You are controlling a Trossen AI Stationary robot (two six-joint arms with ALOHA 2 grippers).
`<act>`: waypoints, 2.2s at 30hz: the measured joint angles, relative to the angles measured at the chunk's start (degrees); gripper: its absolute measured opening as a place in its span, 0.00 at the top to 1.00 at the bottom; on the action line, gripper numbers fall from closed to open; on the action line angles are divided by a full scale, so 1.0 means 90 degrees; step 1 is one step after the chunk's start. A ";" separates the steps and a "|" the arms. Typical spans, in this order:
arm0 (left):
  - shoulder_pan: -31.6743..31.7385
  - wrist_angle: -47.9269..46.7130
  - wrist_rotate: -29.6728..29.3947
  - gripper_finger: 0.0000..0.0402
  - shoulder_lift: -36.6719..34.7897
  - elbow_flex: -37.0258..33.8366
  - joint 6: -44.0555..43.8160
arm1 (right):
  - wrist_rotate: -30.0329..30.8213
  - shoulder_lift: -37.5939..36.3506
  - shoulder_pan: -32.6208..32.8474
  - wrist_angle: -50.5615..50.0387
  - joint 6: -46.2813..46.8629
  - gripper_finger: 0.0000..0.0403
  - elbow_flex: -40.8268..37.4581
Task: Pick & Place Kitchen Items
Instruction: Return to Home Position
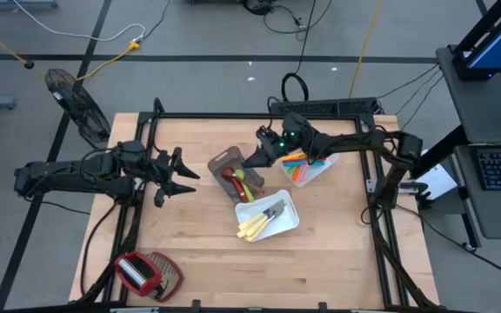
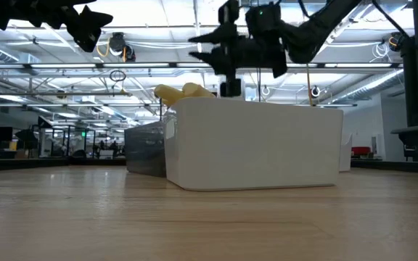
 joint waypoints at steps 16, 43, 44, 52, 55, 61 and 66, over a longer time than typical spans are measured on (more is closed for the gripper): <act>0.0001 0.0002 0.0131 0.50 0.0000 -0.0001 -0.0303 | 0.1260 -0.1845 0.0603 -0.2549 -0.5231 0.99 -0.0014; -0.0003 -0.1217 0.0550 0.50 -0.1682 -0.0001 0.0600 | 0.4715 -0.4889 0.1697 -0.5288 -0.6847 1.00 -0.1410; -0.0003 -0.1215 0.0555 0.50 -0.1683 -0.0001 0.0653 | 0.4715 -0.5067 0.1697 -0.5063 -0.6810 1.00 -0.1648; 0.0001 -0.1557 0.0559 0.50 -0.1680 -0.0001 0.0990 | 0.5014 -0.6664 0.1670 -0.4134 -0.6521 1.00 -0.3299; 0.0001 -0.1572 0.0559 0.50 -0.1681 -0.0001 0.1022 | 0.5330 -0.7284 0.1667 -0.4140 -0.6514 1.00 -0.3715; 0.0002 -0.1121 0.0546 0.50 -0.1804 -0.0387 0.0881 | 0.5524 -0.8342 0.1667 -0.4153 -0.6503 1.00 -0.4186; 0.0004 -0.0418 0.0566 0.50 -0.2182 -0.1060 0.0668 | 0.5558 -0.9005 0.1667 -0.4314 -0.6569 1.00 -0.4321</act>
